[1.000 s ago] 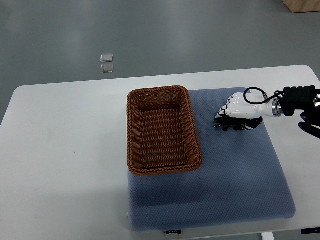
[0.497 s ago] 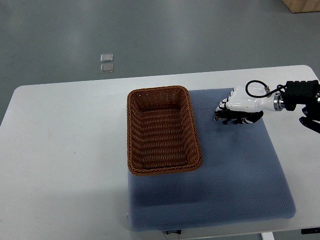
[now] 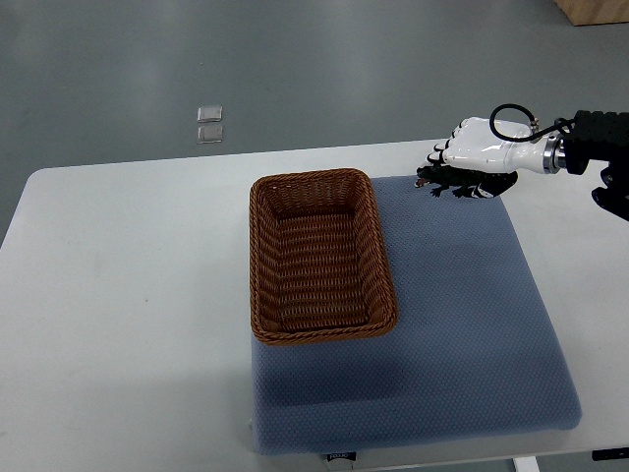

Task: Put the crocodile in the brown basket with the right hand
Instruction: 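Lift the crocodile and carry it over the wicker basket, then open the right hand to drop the crocodile into the basket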

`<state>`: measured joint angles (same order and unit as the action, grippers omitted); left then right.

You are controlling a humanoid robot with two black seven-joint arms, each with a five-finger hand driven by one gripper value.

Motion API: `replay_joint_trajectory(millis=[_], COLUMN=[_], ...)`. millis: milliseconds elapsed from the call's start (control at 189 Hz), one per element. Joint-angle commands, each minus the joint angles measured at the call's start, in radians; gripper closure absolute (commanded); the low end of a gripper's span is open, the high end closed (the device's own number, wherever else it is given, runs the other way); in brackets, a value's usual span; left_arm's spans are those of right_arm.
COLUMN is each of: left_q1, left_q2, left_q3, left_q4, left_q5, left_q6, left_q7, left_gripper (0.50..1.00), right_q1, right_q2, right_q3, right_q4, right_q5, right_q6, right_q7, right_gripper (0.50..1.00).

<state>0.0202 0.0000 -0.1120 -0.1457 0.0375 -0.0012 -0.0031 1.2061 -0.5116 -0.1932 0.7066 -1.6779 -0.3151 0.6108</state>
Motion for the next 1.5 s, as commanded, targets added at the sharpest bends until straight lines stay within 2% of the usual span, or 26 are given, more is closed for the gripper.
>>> replay_joint_trajectory(millis=[0, 344, 688, 852, 1063, 1164, 1275, 1296, 1302, 1317, 1323, 1381, 1407, 1429, 1497], left_q1=[0.000, 0.000, 0.000, 0.000, 0.000, 0.000, 0.000, 0.000, 0.000, 0.001, 0.000, 0.000, 0.000, 0.000, 0.000], left_q2=[0.000, 0.000, 0.000, 0.000, 0.000, 0.000, 0.000, 0.000, 0.000, 0.000, 0.000, 0.000, 0.000, 0.000, 0.000], left_q3=[0.000, 0.000, 0.000, 0.000, 0.000, 0.000, 0.000, 0.000, 0.000, 0.000, 0.000, 0.000, 0.000, 0.000, 0.000], left_q4=[0.000, 0.000, 0.000, 0.000, 0.000, 0.000, 0.000, 0.000, 0.000, 0.000, 0.000, 0.000, 0.000, 0.000, 0.000], left_q5=[-0.001, -0.001, -0.001, 0.001, 0.001, -0.001, -0.001, 0.001, -0.001, 0.001, -0.001, 0.001, 0.001, 0.001, -0.001], left_q6=[0.000, 0.000, 0.000, 0.000, 0.000, 0.000, 0.000, 0.000, 0.000, 0.000, 0.001, 0.001, 0.001, 0.000, 0.001], left_q7=[0.000, 0.000, 0.000, 0.000, 0.000, 0.000, 0.000, 0.000, 0.000, 0.000, 0.000, 0.000, 0.000, 0.000, 0.000], left_gripper=[0.500, 0.500, 0.500, 0.500, 0.500, 0.500, 0.500, 0.500, 0.500, 0.500, 0.500, 0.500, 0.500, 0.500, 0.500], right_q1=[0.021, 0.081, 0.096, 0.084, 0.053, 0.026, 0.007, 0.006, 0.006, 0.004, 0.006, 0.003, -0.002, -0.003, -0.011], right_q2=[0.002, 0.062, 0.223, 0.257, 0.300, 0.314, 0.320, 0.320, 0.320, 0.320, 0.320, 0.318, 0.317, 0.315, 0.308], right_q3=[0.000, 0.005, 0.003, -0.002, -0.005, -0.005, -0.006, -0.006, -0.006, -0.006, -0.006, -0.006, -0.005, -0.005, 0.000], right_q4=[0.042, 0.177, 0.177, 0.172, 0.146, 0.126, 0.120, 0.120, 0.120, 0.120, 0.120, 0.120, 0.120, 0.120, 0.120], right_q5=[0.000, -0.002, -0.014, -0.017, -0.019, -0.019, -0.020, -0.020, -0.020, -0.020, -0.020, -0.020, -0.019, -0.019, -0.014], right_q6=[-0.001, -0.012, -0.002, -0.001, -0.009, -0.010, -0.010, -0.010, -0.010, -0.010, -0.010, -0.010, -0.013, -0.015, -0.024], right_q7=[0.000, 0.000, 0.000, 0.000, 0.000, 0.000, 0.000, 0.000, 0.000, 0.000, 0.000, 0.000, 0.000, 0.000, 0.000], right_gripper=[1.000, 1.000, 1.000, 0.961, 0.861, 0.852, 0.805, 0.771, 0.746, 0.724, 0.701, 0.636, 0.591, 0.572, 0.568])
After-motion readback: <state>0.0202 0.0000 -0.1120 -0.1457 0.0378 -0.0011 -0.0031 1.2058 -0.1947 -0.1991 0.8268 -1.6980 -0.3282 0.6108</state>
